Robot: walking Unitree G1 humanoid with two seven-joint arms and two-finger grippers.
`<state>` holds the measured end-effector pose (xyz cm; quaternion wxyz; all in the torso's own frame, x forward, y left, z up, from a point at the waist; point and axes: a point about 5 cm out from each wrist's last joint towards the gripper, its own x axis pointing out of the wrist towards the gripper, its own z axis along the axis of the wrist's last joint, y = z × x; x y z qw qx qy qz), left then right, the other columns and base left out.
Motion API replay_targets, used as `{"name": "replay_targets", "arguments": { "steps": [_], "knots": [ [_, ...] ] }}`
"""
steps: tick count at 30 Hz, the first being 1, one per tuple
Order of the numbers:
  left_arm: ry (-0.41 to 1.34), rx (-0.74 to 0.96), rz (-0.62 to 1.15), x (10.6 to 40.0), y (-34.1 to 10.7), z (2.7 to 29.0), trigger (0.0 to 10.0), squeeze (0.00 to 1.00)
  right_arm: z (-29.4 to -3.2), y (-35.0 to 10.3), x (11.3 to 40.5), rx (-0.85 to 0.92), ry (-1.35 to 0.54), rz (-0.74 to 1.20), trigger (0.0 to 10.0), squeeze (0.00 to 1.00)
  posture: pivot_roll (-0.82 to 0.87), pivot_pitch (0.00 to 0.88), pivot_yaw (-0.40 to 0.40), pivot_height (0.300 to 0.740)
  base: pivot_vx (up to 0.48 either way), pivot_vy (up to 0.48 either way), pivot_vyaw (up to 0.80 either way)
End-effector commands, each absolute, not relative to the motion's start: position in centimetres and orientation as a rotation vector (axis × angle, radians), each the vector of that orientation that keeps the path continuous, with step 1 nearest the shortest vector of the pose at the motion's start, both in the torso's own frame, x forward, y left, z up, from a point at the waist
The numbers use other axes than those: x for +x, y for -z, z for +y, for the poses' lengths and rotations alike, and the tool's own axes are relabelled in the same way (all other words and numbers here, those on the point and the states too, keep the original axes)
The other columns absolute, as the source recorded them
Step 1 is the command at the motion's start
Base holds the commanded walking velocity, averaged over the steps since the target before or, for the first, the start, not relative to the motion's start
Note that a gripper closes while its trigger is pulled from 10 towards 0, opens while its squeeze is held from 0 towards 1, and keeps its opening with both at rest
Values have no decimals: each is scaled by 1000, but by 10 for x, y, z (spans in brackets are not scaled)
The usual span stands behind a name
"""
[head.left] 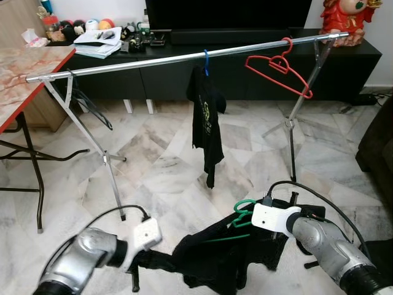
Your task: Hang hanger
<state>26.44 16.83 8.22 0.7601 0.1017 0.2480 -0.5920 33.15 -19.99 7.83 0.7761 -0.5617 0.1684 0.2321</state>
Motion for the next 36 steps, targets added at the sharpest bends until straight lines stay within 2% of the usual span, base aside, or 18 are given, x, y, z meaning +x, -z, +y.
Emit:
{"name": "replay_targets", "arguments": {
  "steps": [1,7,8,36],
  "knots": [
    [1267,207,581,259,-86,184,0,0,-223,-82,333,-1198,-384,431,0,0,17,126,50,740,0,0,0],
    [1317,176,466,263,-117,168,78,0,-221,-69,326,-1370,-454,467,0,0,20,126,47,740,0,0,0],
    [1334,172,449,262,-122,164,353,0,-218,-66,325,-1344,-454,470,0,0,21,126,47,740,0,0,0],
    [1339,172,443,262,-124,163,353,0,-217,-65,325,-1335,-455,472,0,0,21,126,48,740,0,0,0]
  ]
}}
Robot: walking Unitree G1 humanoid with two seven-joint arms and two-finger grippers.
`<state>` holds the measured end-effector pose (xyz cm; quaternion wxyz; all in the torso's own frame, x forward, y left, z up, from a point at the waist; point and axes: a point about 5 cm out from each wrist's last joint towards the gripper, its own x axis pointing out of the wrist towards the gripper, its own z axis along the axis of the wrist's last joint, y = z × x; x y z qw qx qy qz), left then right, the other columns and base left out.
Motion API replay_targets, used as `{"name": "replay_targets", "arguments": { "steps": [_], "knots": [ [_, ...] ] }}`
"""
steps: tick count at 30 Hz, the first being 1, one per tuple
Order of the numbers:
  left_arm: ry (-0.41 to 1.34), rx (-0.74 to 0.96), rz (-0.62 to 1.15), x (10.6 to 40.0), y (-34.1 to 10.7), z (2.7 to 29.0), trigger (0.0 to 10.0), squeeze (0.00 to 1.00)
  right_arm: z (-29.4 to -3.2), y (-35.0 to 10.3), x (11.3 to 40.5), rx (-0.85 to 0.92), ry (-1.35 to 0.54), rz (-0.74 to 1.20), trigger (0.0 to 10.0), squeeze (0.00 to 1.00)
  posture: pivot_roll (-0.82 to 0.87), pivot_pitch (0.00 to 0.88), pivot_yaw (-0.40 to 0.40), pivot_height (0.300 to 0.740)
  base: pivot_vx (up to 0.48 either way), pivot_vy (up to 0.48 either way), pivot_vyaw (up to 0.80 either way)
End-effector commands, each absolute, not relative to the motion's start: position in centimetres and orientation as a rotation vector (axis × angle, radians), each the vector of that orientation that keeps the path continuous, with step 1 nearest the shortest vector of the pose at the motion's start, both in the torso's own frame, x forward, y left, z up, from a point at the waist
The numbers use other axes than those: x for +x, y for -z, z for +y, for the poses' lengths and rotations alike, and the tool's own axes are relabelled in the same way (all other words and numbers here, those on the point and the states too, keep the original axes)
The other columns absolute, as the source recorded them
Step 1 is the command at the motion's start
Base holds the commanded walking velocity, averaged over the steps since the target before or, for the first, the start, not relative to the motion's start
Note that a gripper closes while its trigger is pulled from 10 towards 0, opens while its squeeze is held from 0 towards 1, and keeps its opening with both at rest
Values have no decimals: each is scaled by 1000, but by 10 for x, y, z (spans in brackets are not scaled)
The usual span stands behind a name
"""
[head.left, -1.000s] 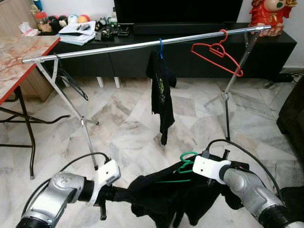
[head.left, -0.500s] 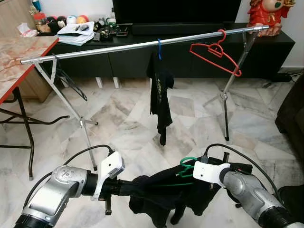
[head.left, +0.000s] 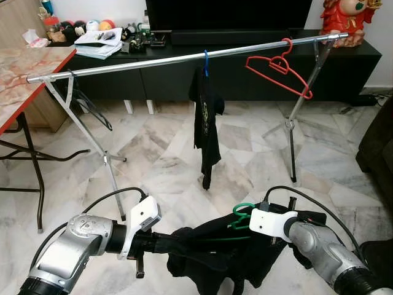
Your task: Hang hanger
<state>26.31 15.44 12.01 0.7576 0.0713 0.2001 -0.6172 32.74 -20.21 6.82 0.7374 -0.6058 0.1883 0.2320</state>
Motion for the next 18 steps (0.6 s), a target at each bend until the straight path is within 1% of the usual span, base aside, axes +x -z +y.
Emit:
{"name": "replay_targets", "arguments": {
  "steps": [1,3,4,5,6,7,8,18],
  "knots": [
    [1339,172,443,262,-124,163,353,0,-217,-65,325,-1335,-455,472,0,0,21,126,48,740,0,0,0],
    [1339,172,443,262,-124,163,353,0,-217,-65,325,-1335,-455,472,0,0,21,126,48,740,0,0,0],
    [1381,160,426,257,-133,151,10000,1000,-190,-66,327,-1123,-505,459,0,0,25,126,52,740,0,0,0],
    [1412,155,415,253,-137,144,10000,1000,-171,-69,328,-965,-549,441,0,0,25,126,52,740,0,0,0],
    [1412,155,415,253,-137,144,10000,1000,-171,-69,328,-965,-549,441,0,0,25,126,52,740,0,0,0],
    [1433,152,407,251,-140,140,10000,1000,-158,-71,328,-860,-581,426,0,0,25,126,52,740,0,0,0],
    [1443,151,402,251,-141,138,10000,1000,-152,-73,328,-805,-605,416,0,0,25,126,51,740,0,0,0],
    [1410,162,402,252,-143,138,10000,1000,-149,-75,326,-783,-658,428,0,0,23,124,48,740,0,0,0]
  ]
}}
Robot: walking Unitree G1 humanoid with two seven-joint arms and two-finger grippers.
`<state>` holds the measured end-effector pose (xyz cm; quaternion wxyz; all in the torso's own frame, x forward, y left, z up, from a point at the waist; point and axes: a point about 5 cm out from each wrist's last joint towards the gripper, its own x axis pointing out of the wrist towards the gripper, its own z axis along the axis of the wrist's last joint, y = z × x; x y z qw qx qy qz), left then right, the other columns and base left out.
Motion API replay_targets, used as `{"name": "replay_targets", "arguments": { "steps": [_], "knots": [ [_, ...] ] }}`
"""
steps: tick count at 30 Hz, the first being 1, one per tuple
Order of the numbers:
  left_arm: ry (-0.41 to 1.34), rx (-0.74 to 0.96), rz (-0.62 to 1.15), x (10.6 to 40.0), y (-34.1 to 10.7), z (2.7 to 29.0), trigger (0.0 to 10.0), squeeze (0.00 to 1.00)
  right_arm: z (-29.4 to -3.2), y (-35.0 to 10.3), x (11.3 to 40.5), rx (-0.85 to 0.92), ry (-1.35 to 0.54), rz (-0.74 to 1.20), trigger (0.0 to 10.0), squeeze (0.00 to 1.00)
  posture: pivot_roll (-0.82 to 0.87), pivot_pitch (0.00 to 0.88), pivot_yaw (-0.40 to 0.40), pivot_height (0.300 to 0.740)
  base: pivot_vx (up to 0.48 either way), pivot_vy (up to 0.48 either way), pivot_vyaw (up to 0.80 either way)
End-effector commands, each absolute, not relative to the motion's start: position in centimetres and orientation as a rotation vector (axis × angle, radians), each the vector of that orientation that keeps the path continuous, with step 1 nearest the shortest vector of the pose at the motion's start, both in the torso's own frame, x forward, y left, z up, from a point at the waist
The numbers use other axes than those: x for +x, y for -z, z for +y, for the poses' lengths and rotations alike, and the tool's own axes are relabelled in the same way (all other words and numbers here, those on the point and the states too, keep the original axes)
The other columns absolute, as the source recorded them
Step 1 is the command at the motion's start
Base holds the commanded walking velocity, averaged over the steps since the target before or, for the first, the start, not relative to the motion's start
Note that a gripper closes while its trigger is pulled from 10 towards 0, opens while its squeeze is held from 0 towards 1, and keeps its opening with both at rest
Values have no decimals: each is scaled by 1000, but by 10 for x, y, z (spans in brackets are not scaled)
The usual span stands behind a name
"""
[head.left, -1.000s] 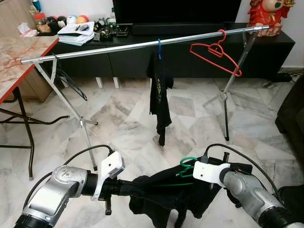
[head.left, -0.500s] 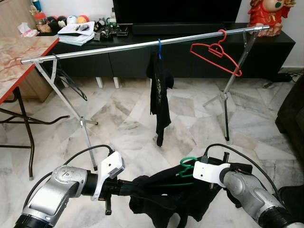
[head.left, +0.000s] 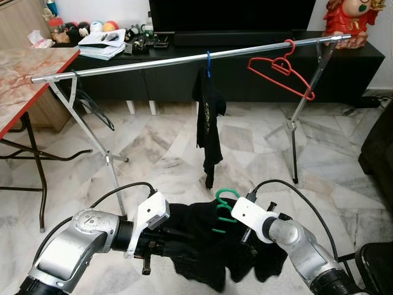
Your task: Hang hanger
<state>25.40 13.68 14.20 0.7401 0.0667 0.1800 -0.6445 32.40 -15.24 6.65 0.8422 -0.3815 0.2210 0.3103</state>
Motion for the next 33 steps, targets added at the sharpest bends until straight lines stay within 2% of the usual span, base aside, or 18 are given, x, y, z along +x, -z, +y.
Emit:
{"name": "replay_targets", "arguments": {
  "steps": [1,2,3,9,10,11,14,24,33],
  "knots": [
    [1395,171,397,254,-143,139,10000,1000,-149,-75,326,-783,-657,426,0,0,23,124,48,740,0,0,0],
    [1363,190,386,257,-143,140,10000,996,-149,-76,326,-788,-658,423,0,0,23,124,48,740,0,0,0],
    [1320,211,373,262,-144,142,10000,0,-150,-76,326,-808,-666,421,0,0,23,123,47,740,0,0,0],
    [1275,287,389,271,-142,151,10000,0,-151,-77,325,-855,-748,409,0,0,26,121,48,740,0,0,0],
    [1265,300,372,274,-143,151,10000,580,-150,-80,325,-852,-767,398,0,0,24,120,50,740,0,0,0],
    [1258,311,358,275,-144,150,10000,1000,-150,-83,326,-850,-778,392,0,0,24,120,50,740,0,0,0],
    [1250,361,348,280,-142,149,10000,1000,-148,-92,327,-875,-832,367,0,0,21,119,52,740,0,0,0],
    [1380,344,388,275,-139,144,10000,1000,-135,-112,323,-910,-951,284,0,0,11,104,66,740,0,0,0],
    [1370,335,367,283,-141,137,10000,1000,-127,-115,316,-916,-1006,267,0,0,8,103,68,740,0,0,0]
  ]
}}
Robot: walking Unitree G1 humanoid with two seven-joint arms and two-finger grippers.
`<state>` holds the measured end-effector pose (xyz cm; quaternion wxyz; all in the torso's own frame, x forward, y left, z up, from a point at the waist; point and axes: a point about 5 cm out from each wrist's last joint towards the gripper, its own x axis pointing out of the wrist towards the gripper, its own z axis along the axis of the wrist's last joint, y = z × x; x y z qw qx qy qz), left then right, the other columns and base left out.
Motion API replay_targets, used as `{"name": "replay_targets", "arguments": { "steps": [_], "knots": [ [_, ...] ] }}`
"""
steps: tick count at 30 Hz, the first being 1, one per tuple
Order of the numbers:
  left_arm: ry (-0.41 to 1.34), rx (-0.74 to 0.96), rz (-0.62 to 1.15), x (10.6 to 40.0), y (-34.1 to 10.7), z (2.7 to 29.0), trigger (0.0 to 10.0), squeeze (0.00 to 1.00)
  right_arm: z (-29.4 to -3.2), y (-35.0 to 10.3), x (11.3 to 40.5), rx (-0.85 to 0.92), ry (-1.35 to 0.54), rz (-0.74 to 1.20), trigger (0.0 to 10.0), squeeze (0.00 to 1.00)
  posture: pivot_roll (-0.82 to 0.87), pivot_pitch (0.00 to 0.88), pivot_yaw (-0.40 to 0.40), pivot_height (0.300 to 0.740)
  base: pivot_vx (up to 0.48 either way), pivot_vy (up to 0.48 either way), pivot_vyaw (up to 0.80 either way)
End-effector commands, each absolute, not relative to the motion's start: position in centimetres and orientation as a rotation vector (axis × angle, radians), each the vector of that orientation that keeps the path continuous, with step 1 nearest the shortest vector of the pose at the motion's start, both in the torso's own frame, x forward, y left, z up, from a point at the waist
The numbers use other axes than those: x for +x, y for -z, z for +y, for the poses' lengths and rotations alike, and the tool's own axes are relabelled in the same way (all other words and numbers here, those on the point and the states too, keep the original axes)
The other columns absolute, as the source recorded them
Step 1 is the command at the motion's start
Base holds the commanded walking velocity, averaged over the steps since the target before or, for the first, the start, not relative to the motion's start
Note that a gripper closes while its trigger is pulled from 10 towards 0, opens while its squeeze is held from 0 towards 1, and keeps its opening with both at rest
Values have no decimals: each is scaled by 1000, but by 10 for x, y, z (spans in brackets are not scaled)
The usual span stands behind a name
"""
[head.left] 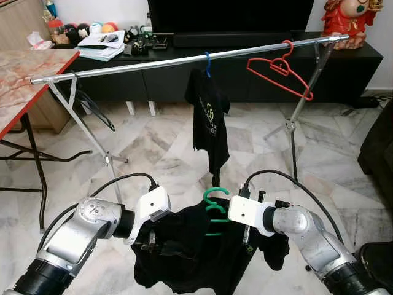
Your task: Hang hanger
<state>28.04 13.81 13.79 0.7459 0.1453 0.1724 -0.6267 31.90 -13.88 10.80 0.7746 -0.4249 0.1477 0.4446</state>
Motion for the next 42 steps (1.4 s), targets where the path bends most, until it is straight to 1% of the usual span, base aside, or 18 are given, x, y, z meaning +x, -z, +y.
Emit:
{"name": "replay_targets", "arguments": {
  "steps": [1,6,13,16,20,21,22,25,31,42],
  "knots": [
    [1368,329,359,284,-142,136,10000,1000,-127,-115,315,-915,-1009,269,0,0,7,104,68,740,0,0,0],
    [1389,304,325,283,-153,134,10000,1000,-130,-111,314,-916,-996,292,0,0,8,112,67,740,0,0,0],
    [1399,288,293,282,-164,137,10000,1000,-133,-108,315,-917,-976,310,0,0,12,118,68,740,0,0,0],
    [1368,260,248,286,-172,139,10000,1000,-134,-106,315,-928,-969,317,0,0,13,120,69,740,0,0,0],
    [1345,281,251,288,-171,140,10000,1000,-134,-106,315,-928,-965,318,0,0,12,122,70,740,0,0,0],
    [1338,294,255,288,-170,141,10000,475,-134,-106,315,-930,-964,318,0,0,13,123,70,740,0,0,0],
    [1333,309,264,288,-168,141,10000,0,-134,-107,315,-931,-964,318,0,0,13,123,70,740,0,0,0],
    [1316,345,283,290,-160,141,10000,0,-132,-110,314,-926,-977,303,0,0,13,124,72,740,0,0,0],
    [1320,341,300,292,-153,134,10000,0,-127,-120,312,-916,-1001,271,0,0,4,126,73,740,0,0,0],
    [1296,331,305,297,-147,132,10000,0,-117,-131,304,-911,-1043,230,0,0,2,130,75,740,0,0,0]
  ]
}}
